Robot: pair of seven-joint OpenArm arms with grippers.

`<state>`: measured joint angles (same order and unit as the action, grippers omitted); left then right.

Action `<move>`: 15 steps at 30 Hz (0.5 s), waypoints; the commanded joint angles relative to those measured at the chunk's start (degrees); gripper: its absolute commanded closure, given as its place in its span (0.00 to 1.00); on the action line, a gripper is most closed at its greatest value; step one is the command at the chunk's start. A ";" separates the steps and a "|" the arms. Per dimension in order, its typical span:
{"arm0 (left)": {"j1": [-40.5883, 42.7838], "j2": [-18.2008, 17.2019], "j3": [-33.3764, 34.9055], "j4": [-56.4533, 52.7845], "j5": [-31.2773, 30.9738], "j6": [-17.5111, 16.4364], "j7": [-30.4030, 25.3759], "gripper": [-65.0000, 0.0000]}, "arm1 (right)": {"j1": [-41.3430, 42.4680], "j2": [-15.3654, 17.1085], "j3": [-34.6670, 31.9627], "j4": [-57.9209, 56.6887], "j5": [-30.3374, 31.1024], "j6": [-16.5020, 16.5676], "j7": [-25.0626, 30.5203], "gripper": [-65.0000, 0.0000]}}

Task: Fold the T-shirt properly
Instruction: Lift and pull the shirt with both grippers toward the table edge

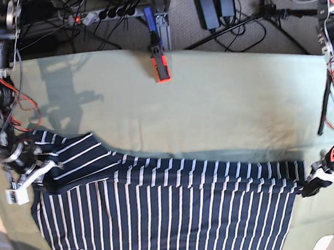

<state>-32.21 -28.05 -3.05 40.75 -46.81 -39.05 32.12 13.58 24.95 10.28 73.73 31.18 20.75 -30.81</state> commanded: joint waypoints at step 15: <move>-2.54 0.87 7.21 -0.11 8.46 -0.95 -12.85 0.59 | 13.33 0.59 -7.72 -12.48 -5.35 3.02 4.68 0.86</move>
<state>-32.88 -26.37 4.38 39.83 -37.58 -39.05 20.56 25.26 24.75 2.22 60.45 25.36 20.80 -27.86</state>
